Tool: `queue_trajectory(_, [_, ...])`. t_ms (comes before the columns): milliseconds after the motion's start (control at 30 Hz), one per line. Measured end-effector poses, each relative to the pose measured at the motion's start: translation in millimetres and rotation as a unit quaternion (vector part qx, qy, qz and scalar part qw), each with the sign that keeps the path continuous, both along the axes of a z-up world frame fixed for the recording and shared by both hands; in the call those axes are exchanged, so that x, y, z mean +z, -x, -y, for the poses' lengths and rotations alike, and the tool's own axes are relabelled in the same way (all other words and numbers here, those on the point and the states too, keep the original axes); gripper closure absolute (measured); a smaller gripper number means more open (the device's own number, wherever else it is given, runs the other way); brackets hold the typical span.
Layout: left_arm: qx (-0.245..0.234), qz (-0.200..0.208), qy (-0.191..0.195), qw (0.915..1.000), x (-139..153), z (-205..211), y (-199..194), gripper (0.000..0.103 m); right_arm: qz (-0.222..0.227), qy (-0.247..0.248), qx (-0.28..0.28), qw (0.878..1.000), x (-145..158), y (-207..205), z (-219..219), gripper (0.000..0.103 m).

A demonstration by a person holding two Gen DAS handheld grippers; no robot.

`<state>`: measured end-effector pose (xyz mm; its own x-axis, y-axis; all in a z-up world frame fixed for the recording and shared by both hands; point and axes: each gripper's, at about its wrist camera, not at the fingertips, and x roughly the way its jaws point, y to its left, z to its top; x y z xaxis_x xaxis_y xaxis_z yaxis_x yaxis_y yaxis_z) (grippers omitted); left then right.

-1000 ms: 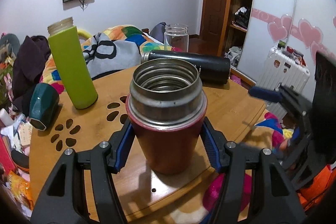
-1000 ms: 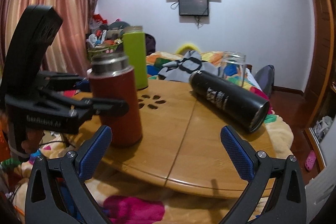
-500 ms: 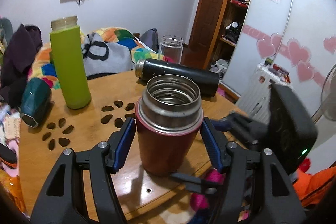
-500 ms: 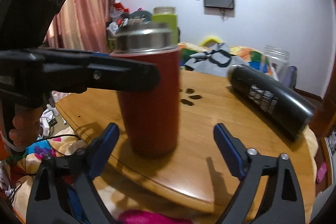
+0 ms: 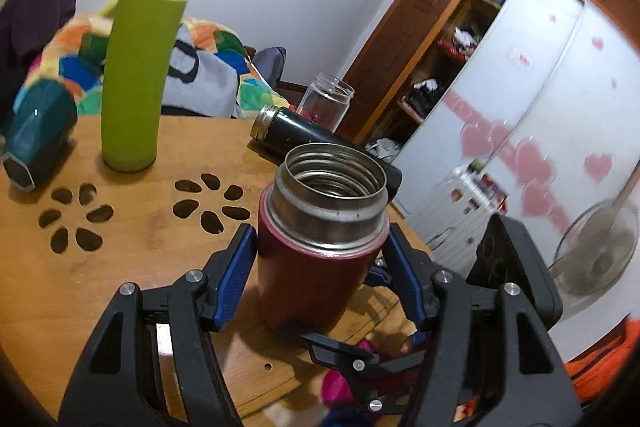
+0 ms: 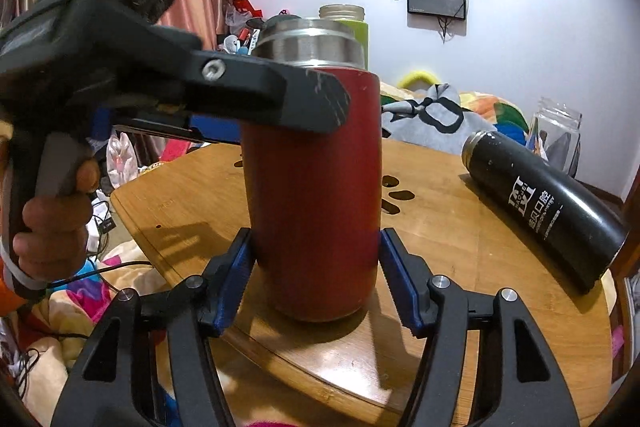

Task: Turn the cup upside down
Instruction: 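Lift the red thermos off the table with the left tool, then rotate the held red thermos with the left tool until its base faces up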

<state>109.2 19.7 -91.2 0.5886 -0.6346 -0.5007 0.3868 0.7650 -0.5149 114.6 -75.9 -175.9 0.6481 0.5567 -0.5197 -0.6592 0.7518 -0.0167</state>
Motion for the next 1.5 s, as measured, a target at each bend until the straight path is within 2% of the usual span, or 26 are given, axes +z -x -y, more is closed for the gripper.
queue_trajectory(200, [0.025, -0.031, 0.043, 0.9983, -9, -25, -10, 0.039, 0.012, 0.011, 0.001, 1.0, 3, 4, -8, 0.044])
queue_trajectory(367, [0.052, -0.073, 0.046, 0.9949, -25, -37, -20, 0.038, 0.004, 0.006, 0.001, 1.0, 3, -1, -9, 0.044])
queue_trajectory(500, [0.056, -0.103, 0.084, 0.9896, -42, -48, -25, 0.038, -0.003, 0.002, -0.001, 1.0, 1, -6, -7, 0.044])
queue_trajectory(667, [0.066, -0.103, 0.067, 0.9903, -41, -46, -24, 0.041, -0.005, 0.006, -0.003, 1.0, -1, -7, -8, 0.044])
queue_trajectory(800, [0.067, -0.087, 0.038, 0.9932, -36, -41, -21, 0.041, -0.003, 0.007, -0.003, 1.0, -1, -5, -9, 0.044])
queue_trajectory(933, [0.081, -0.045, -0.038, 0.995, -25, -31, -11, 0.041, -0.006, 0.003, -0.001, 1.0, -1, -5, -7, 0.044])
queue_trajectory(1067, [0.088, 0.008, -0.121, 0.9888, -15, -15, -1, 0.041, -0.032, 0.006, 0.001, 0.999, -8, -10, -7, 0.044])
queue_trajectory(1167, [0.085, 0.037, -0.161, 0.9826, -11, -2, 4, 0.048, -0.043, 0.021, -0.005, 0.999, -15, -11, -10, 0.045])
queue_trajectory(1300, [0.074, 0.053, -0.174, 0.9805, -10, 2, 6, 0.064, -0.043, 0.023, -0.009, 0.999, -15, -10, -10, 0.046])
queue_trajectory(1500, [0.075, 0.08, -0.177, 0.978, 2, 9, 8, 0.075, -0.018, -0.006, -0.015, 1.0, 4, -1, 1, 0.046])
